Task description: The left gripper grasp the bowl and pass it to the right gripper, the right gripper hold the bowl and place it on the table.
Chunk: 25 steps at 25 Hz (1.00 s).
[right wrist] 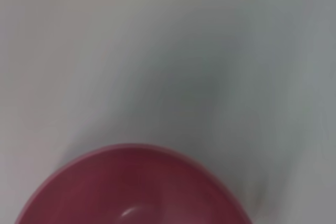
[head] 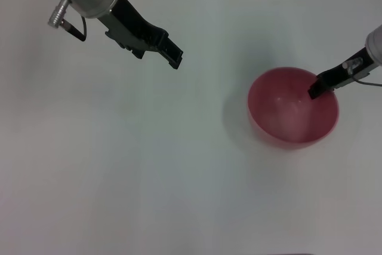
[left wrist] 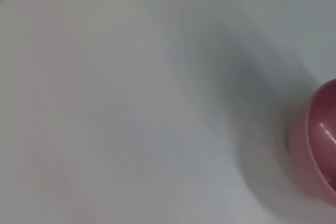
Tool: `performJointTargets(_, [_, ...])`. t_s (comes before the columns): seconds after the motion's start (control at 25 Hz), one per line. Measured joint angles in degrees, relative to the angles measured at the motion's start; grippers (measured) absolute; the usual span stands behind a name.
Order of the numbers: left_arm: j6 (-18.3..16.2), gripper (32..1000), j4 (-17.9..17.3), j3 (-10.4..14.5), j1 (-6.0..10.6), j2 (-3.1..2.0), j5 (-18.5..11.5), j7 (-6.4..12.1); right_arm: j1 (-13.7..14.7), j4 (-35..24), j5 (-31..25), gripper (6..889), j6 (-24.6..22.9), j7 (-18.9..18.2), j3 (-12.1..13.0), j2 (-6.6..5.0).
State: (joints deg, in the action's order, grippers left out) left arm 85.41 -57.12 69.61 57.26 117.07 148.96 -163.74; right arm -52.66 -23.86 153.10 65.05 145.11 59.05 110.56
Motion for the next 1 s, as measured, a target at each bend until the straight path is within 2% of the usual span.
performJointTargets(0.16, [0.02, 857, 0.0, 0.0, -0.09, 0.0, 0.01, 0.0, -0.19, -0.09, 0.0, 135, 0.37, -0.08, -0.02, -0.2])
performJointTargets(0.36, [0.02, 857, 0.0, 0.0, -0.24, 0.0, 0.02, 0.0, -0.15, -1.97, 0.0, 384, 2.08, -0.46, -0.01, -0.25])
performJointTargets(0.48, [0.02, 857, 0.0, 0.0, -0.25, 0.0, 0.02, 0.0, -0.02, -2.97, 0.0, 628, 2.84, -0.56, 0.01, -0.26])
performJointTargets(0.68, [0.02, 857, 0.0, 0.0, -0.53, -0.06, 0.02, 0.0, -0.1, -3.47, 0.01, 820, 3.72, -0.61, 0.02, -0.33])
performJointTargets(1.0, [0.02, 857, 0.0, 0.0, -1.15, -0.09, 0.11, 0.0, 0.43, -7.94, -0.05, 874, 7.53, -0.62, -0.11, -0.35])
